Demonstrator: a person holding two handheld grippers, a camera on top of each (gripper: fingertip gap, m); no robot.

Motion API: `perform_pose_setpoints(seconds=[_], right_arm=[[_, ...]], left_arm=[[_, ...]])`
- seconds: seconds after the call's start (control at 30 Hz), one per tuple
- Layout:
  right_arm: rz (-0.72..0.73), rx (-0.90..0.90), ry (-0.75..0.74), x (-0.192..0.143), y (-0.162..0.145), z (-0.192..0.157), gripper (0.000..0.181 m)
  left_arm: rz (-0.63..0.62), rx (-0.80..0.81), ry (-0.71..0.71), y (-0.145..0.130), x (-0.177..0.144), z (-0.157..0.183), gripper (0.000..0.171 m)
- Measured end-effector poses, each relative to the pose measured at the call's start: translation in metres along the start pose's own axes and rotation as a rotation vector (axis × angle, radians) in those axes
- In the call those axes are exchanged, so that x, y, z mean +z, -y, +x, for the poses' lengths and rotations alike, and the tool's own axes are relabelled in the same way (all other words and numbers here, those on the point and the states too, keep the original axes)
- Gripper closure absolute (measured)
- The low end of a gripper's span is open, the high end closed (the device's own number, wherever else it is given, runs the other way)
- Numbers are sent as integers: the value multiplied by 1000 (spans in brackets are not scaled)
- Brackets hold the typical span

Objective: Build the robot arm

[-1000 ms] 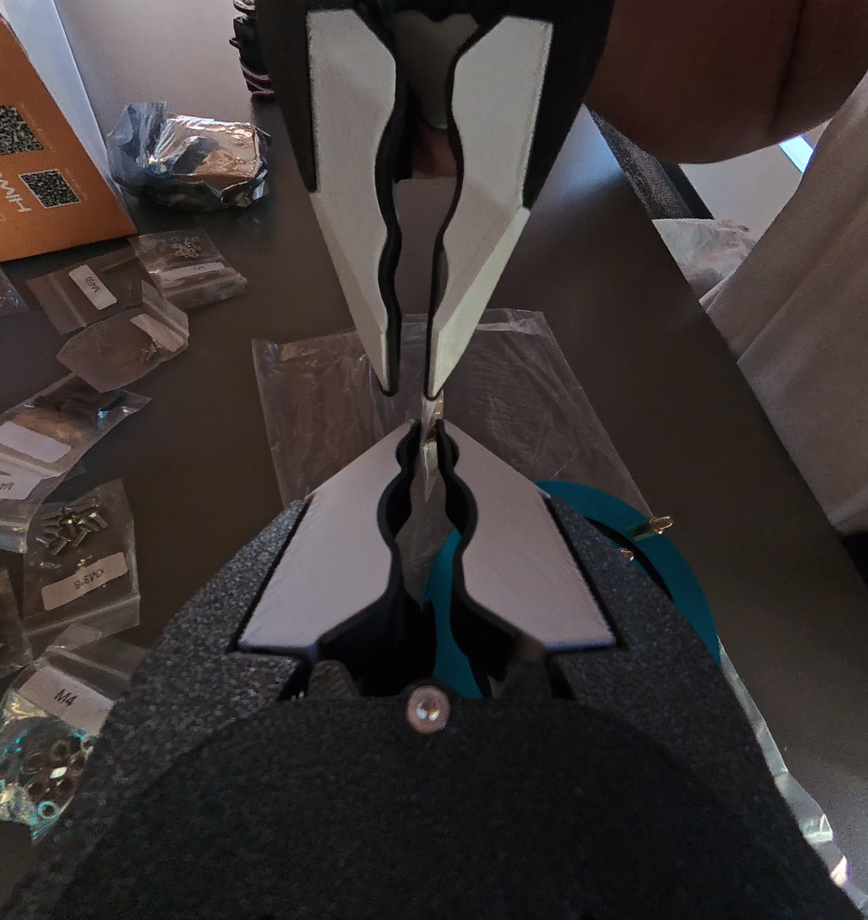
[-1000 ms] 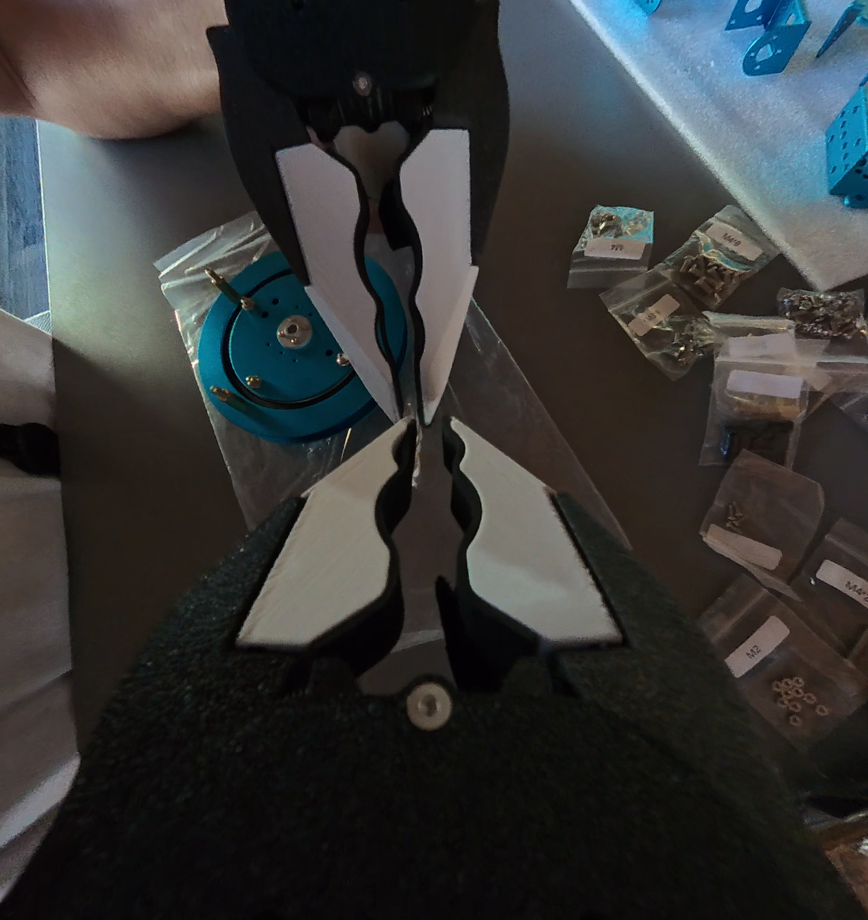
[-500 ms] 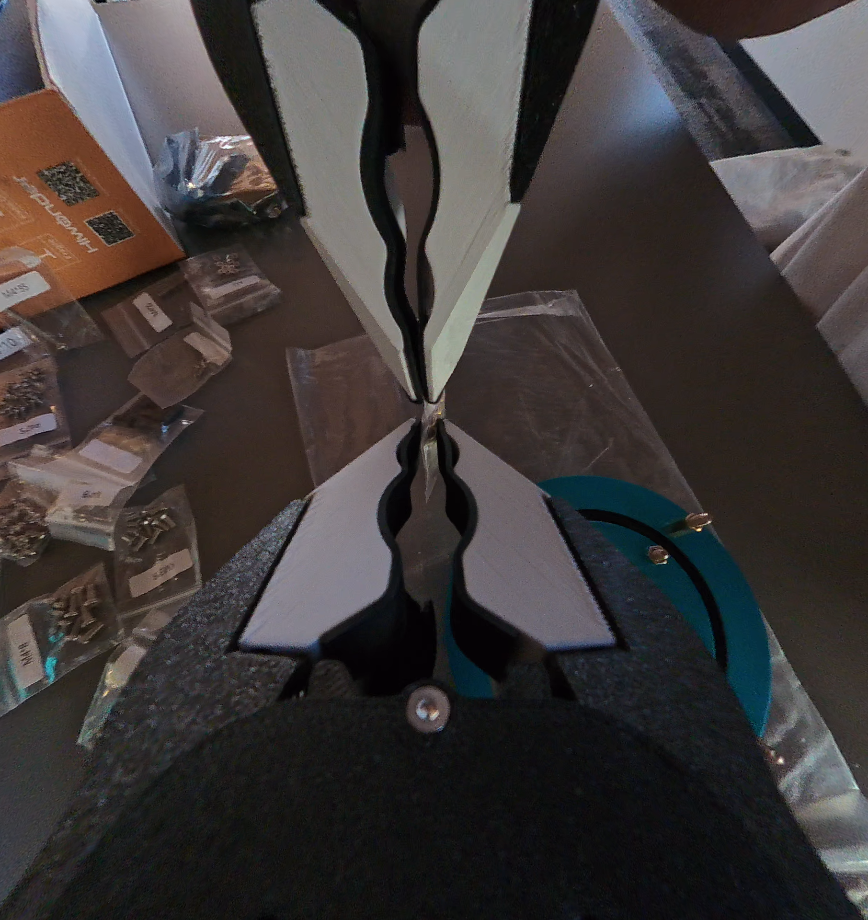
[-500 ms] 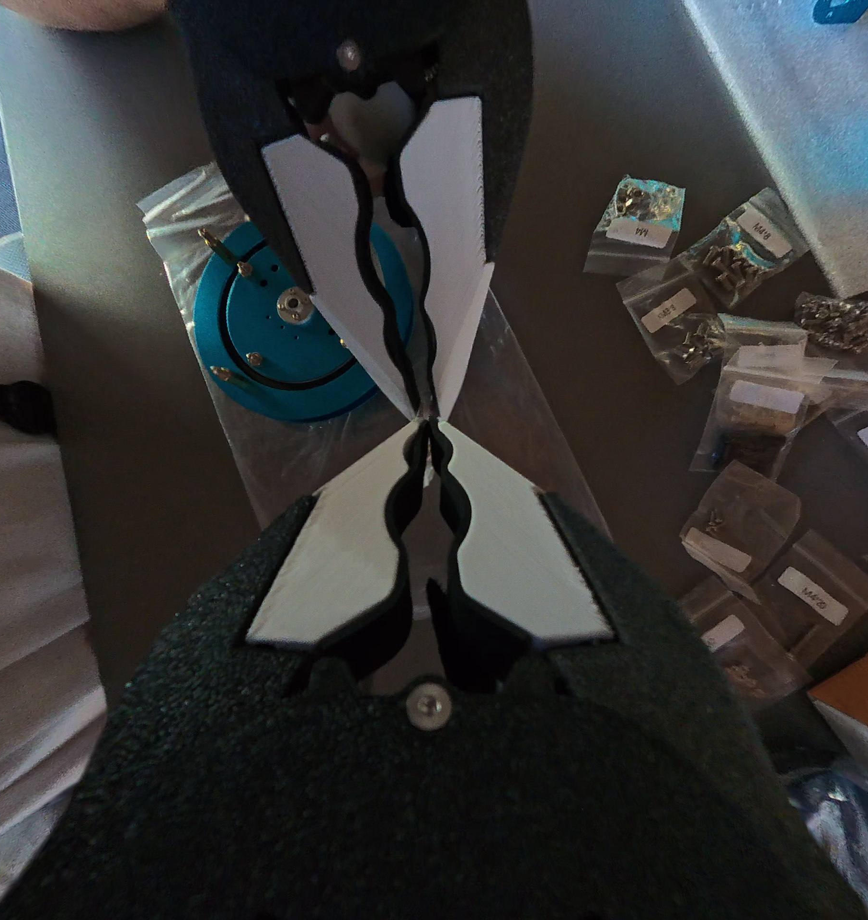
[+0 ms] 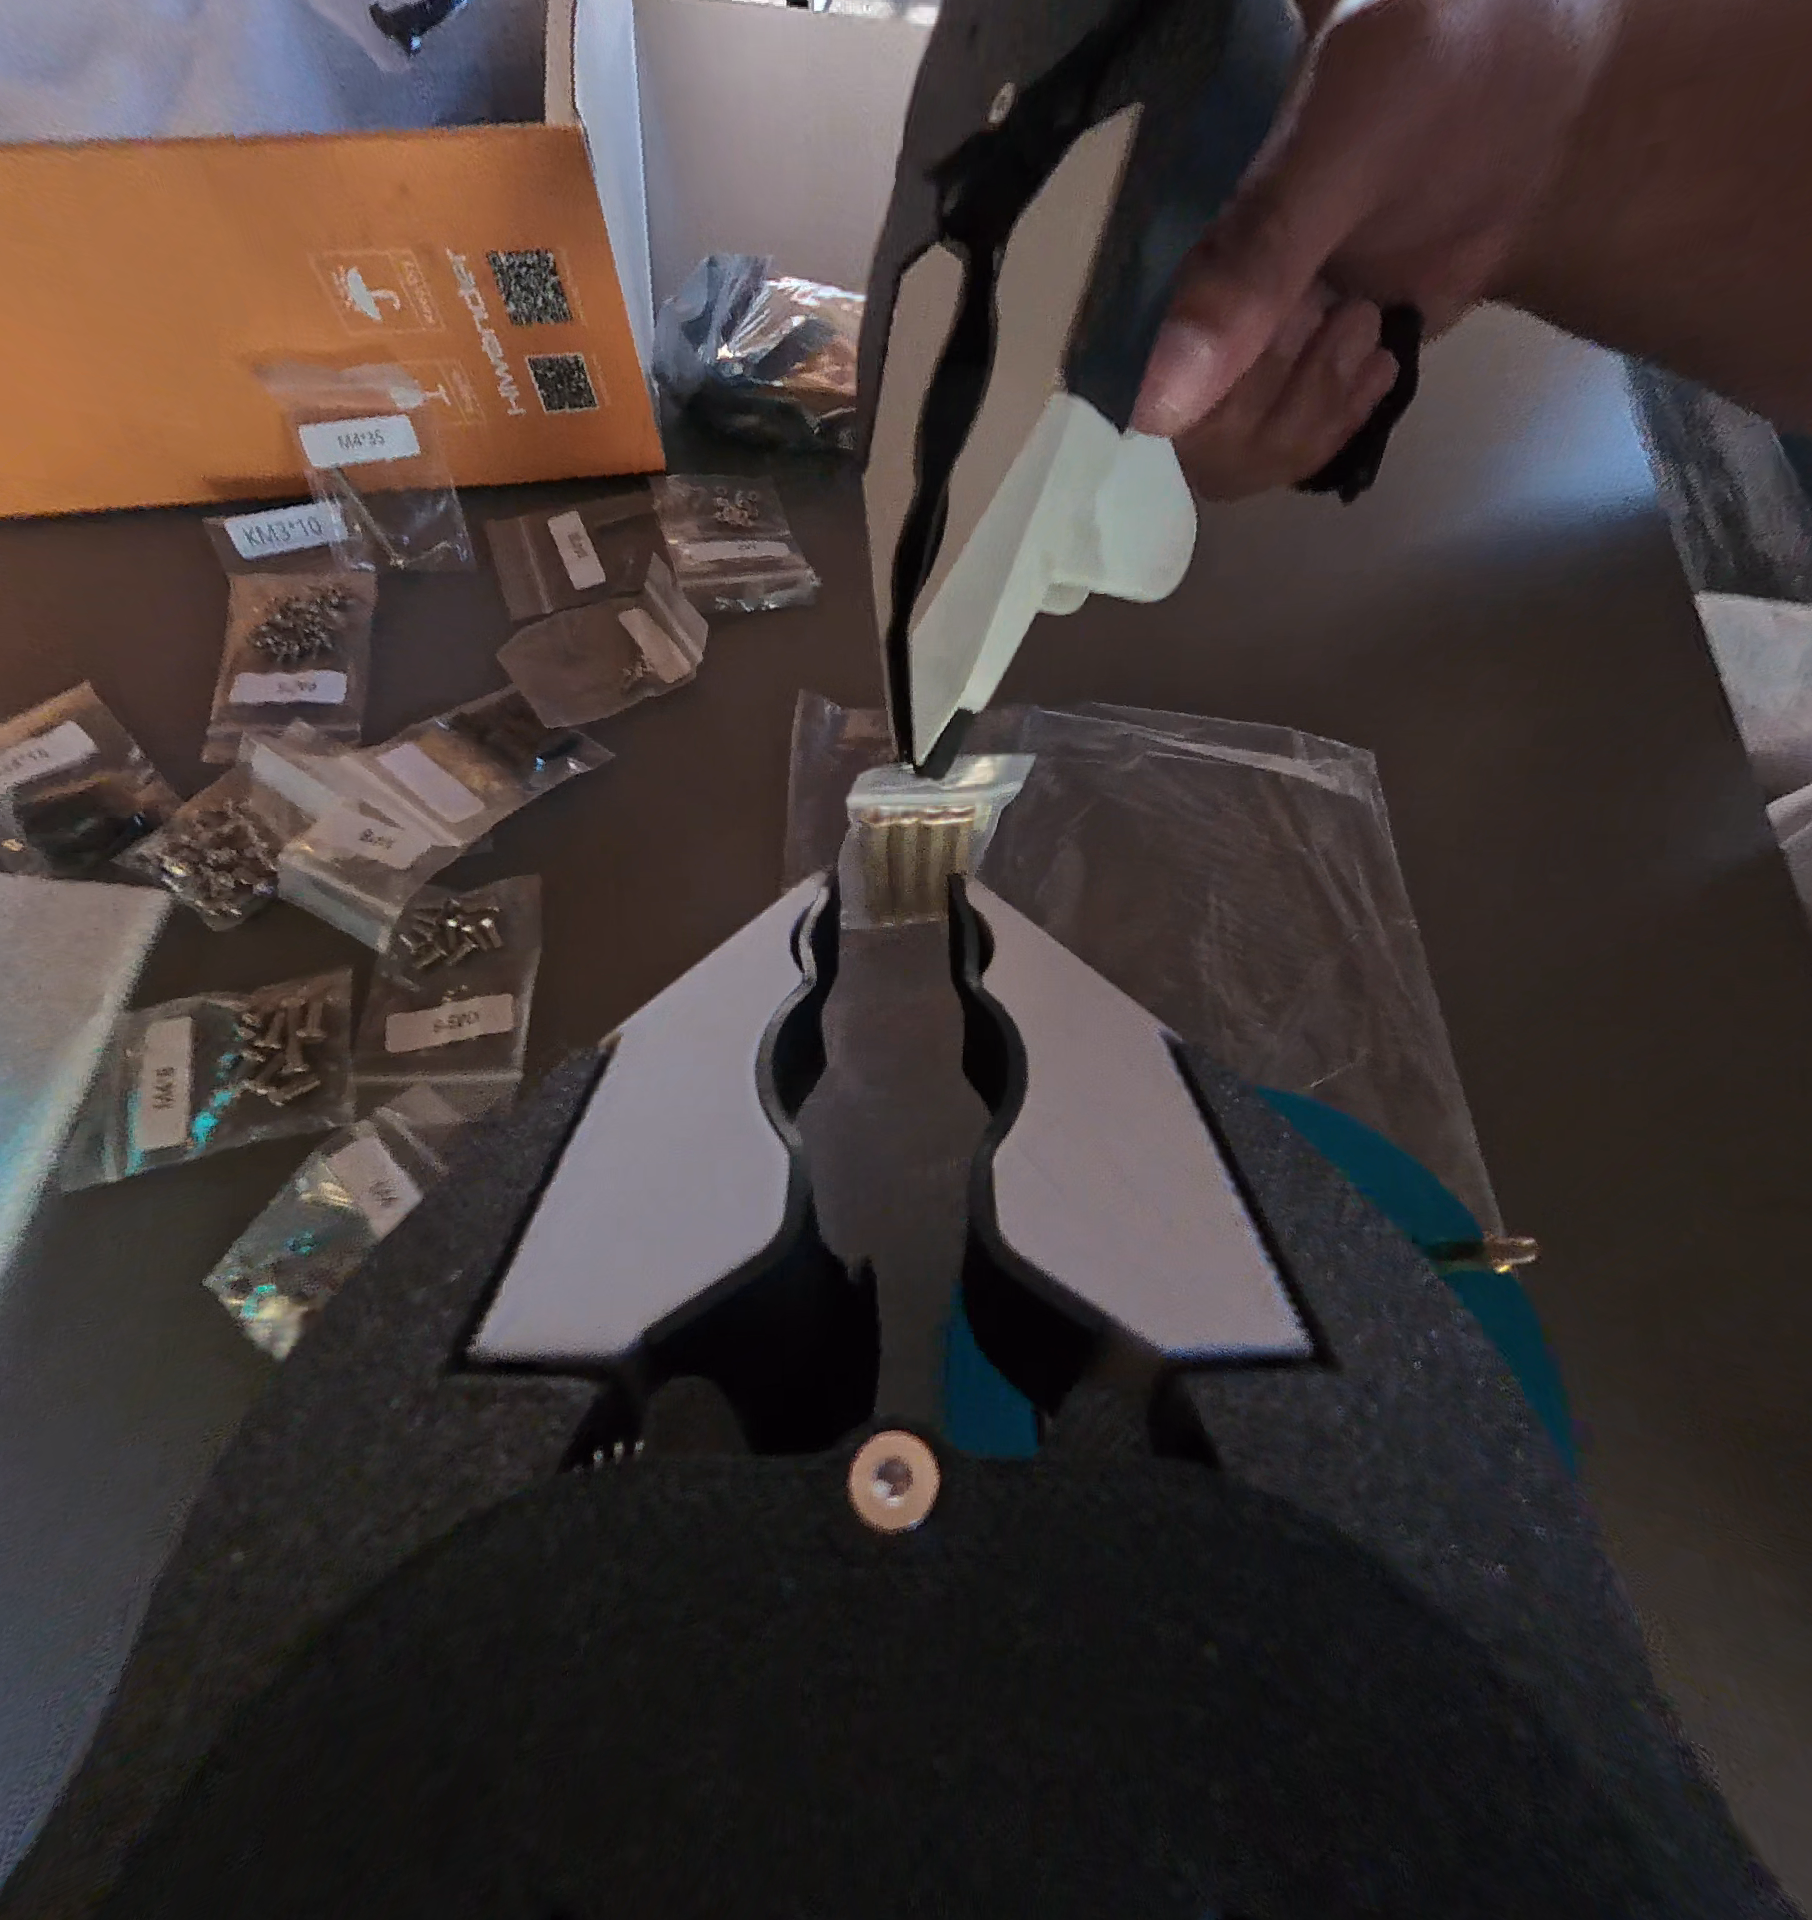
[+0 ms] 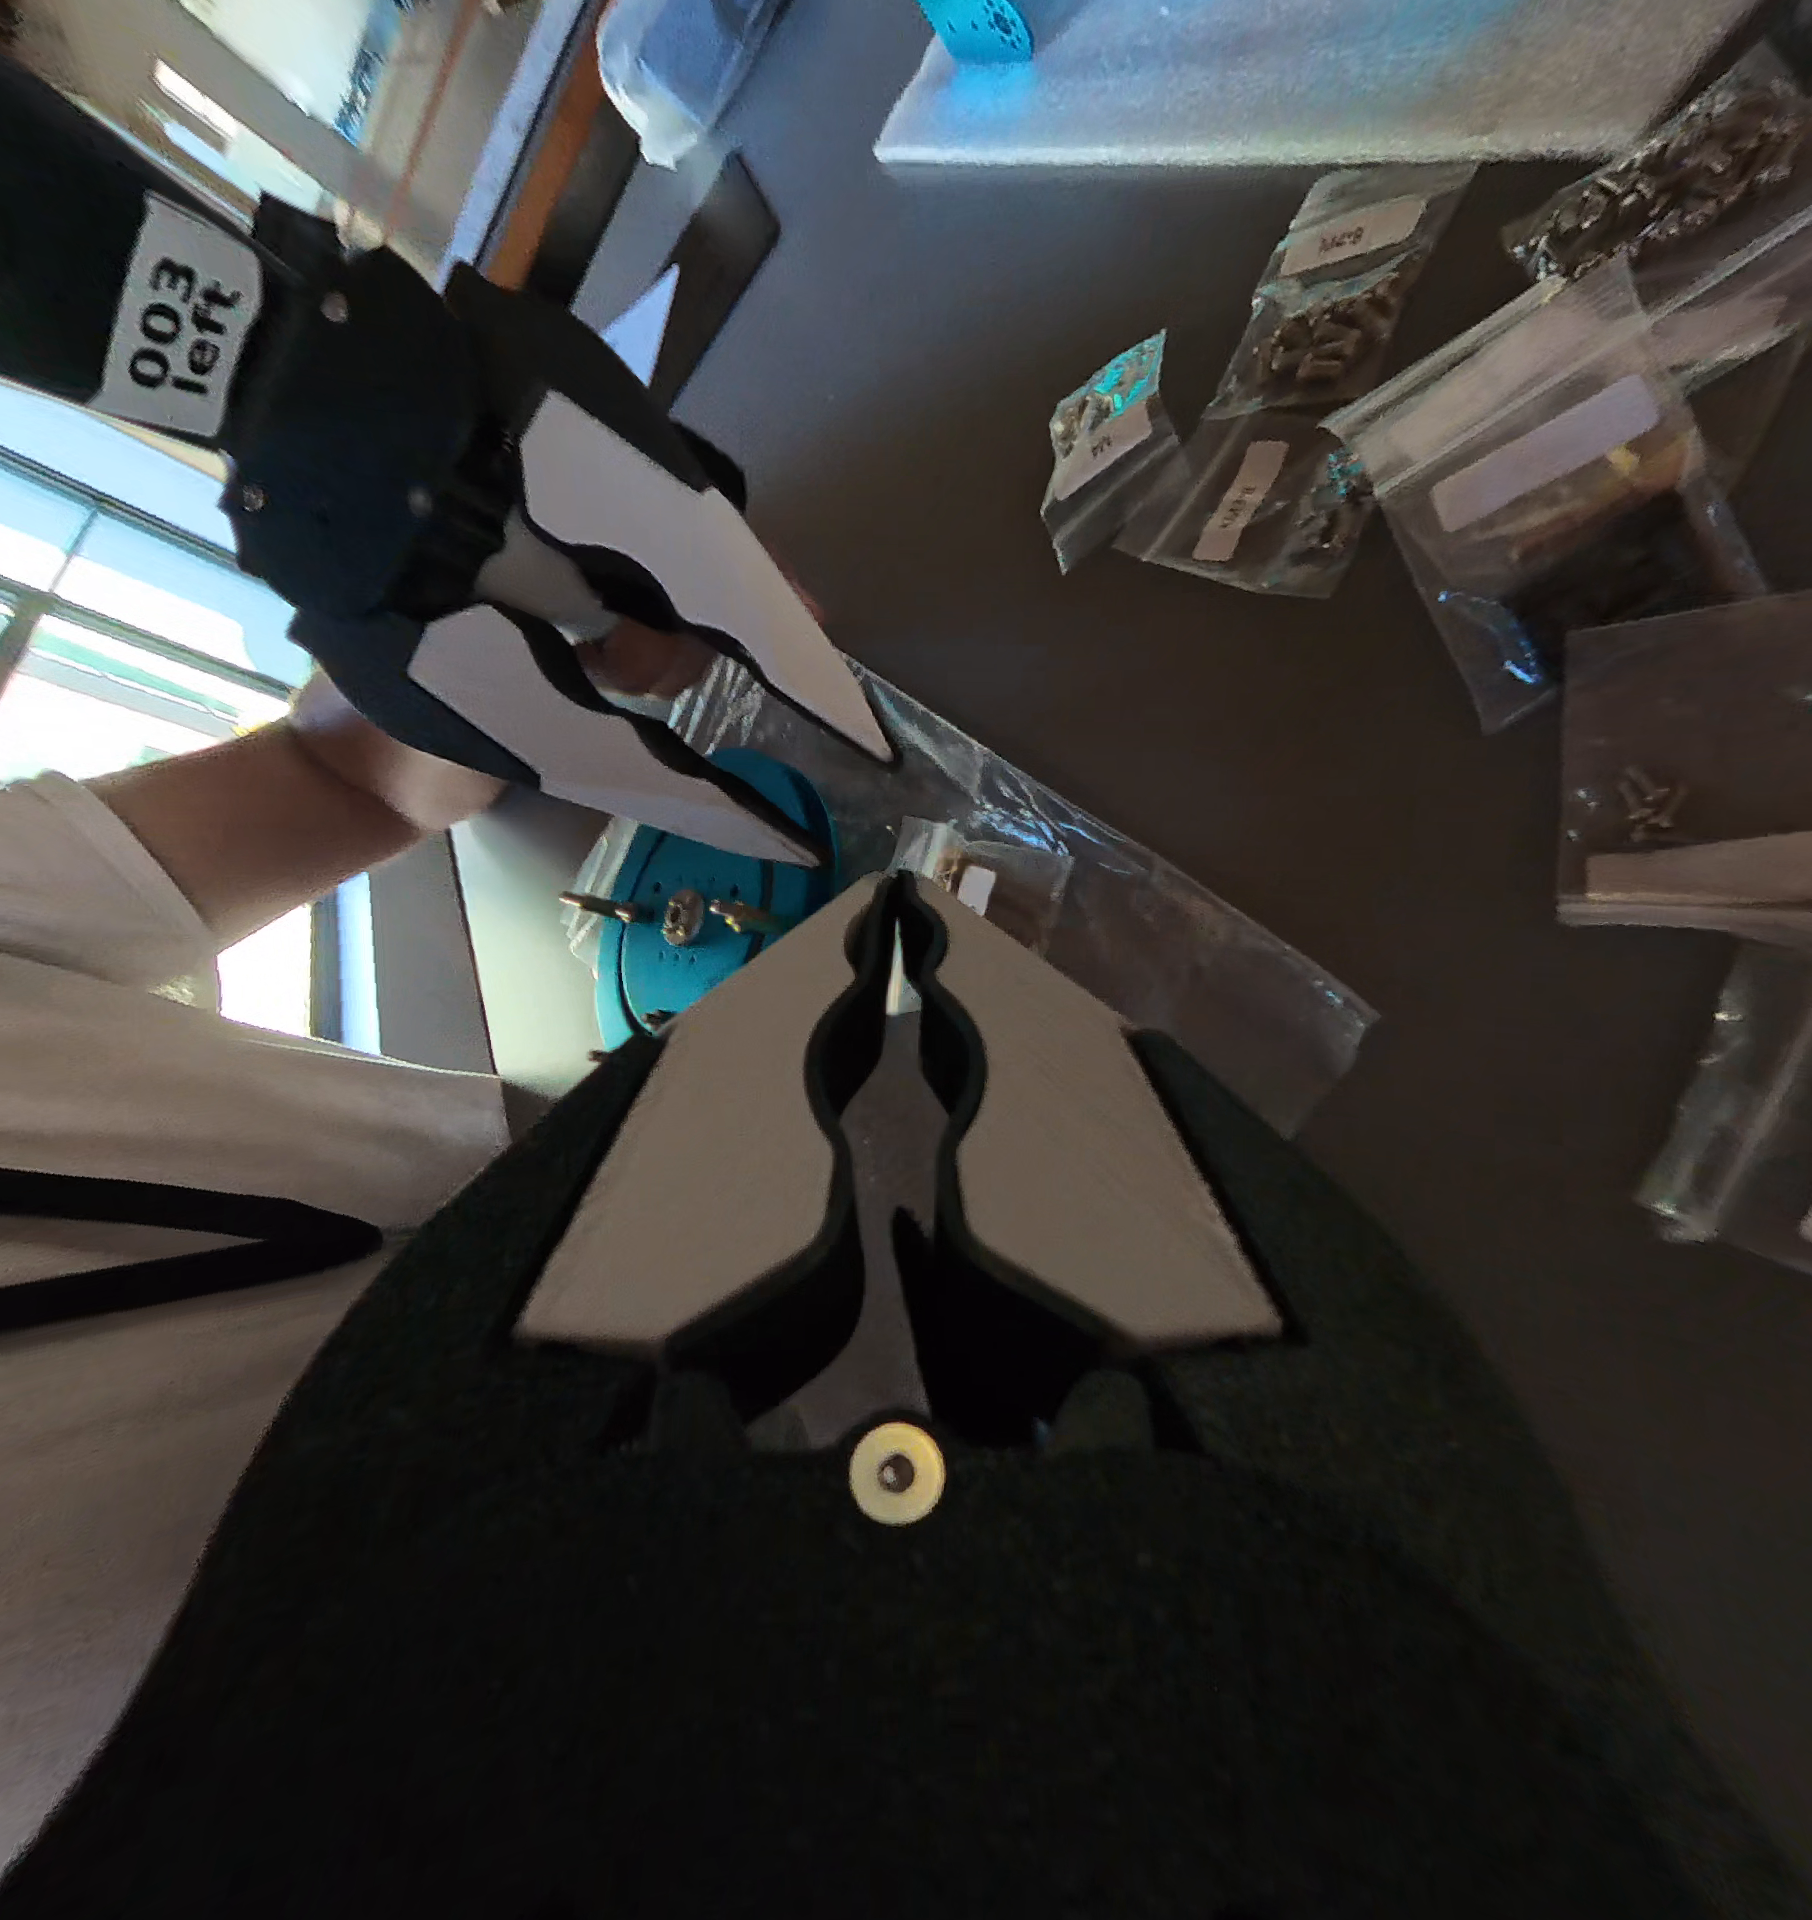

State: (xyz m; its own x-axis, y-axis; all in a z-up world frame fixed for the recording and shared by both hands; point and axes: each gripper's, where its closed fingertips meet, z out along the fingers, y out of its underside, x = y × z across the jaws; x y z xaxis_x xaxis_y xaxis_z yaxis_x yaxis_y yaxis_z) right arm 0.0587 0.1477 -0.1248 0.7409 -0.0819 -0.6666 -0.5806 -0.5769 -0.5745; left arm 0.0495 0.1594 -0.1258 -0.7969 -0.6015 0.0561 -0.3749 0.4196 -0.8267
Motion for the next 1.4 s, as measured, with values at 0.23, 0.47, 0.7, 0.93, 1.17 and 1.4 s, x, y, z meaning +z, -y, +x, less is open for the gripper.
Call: perform_pose_setpoints(seconds=[0.23,0.47,0.7,0.93,1.17,1.4], right_arm=[[85,76,79,8,-2,-7,181],[159,176,151,8,-2,-5,181],[224,216,208,7,-1,-5,181],[276,220,205,3,1,-1,181],[246,140,94,7,-6,7,181],[214,9,-16,6,-5,2,181]], left_arm=[[58,-227,-178,9,5,16,153],[38,-246,-184,5,14,15,154],[29,-380,-257,6,14,11,162],[26,-474,-290,7,15,5,171],[-9,-418,-271,1,14,7,171],[4,-377,-267,2,13,9,171]])
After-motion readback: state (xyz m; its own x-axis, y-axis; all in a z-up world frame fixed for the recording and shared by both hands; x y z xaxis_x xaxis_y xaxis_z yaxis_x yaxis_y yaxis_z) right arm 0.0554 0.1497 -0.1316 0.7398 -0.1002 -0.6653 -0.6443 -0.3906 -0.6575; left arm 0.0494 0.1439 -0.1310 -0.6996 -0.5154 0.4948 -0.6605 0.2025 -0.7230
